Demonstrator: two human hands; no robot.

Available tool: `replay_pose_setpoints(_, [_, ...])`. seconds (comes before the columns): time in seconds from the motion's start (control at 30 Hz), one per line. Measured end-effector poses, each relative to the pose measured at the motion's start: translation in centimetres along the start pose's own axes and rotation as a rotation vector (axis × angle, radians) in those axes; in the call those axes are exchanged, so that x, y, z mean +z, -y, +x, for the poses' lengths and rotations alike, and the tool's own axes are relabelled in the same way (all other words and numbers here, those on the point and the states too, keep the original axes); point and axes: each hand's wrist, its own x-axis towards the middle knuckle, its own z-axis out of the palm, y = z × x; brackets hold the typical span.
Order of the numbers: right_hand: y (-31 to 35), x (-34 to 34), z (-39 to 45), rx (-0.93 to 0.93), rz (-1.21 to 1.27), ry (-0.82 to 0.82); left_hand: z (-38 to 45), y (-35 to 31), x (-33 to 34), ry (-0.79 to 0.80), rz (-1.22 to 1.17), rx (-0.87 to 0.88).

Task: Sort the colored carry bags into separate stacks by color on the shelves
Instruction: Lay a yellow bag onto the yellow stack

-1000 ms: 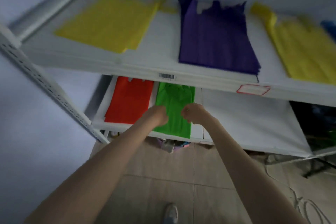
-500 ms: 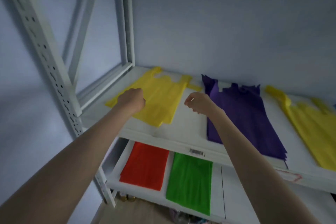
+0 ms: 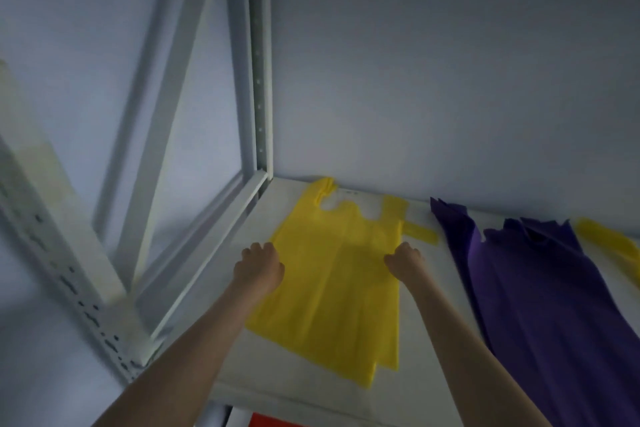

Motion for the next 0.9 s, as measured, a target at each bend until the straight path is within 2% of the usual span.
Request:
replay_pose_setpoints(0.13, [0.3, 1.1, 2.0, 0.089, -0.013, -0.034, 2.6, 0.3, 0.6, 0.002, -0.035, -0.061])
replay_pose_setpoints(0.33, [0.6, 2.0, 3.9, 0.202, 0.139, -0.058, 4.5, 1.1, 1.1, 0.074, -0.049, -0.133])
replay_pose_setpoints(0.53, [0.6, 1.6, 5.0, 0.254, 0.059, 0.023, 6.0, 2.2, 0.4, 0.189, -0.075, -0.128])
replay_pose_setpoints(0.7, [1.5, 1.8, 4.8, 0.350, 0.251, 0.044, 6.3, 2.5, 0.0, 0.272, -0.095, -0.149])
replay_pose_setpoints(0.77, [1.8, 2.0, 4.5, 0.363, 0.314, 0.049, 6.2, 2.5, -0.1, 0.277, -0.069, -0.148])
replay_pose_setpoints(0.9, [2.2, 2.3, 4.0, 0.326, 0.265, 0.039, 5.7, 2.0, -0.2, 0.248, -0.125, -0.161])
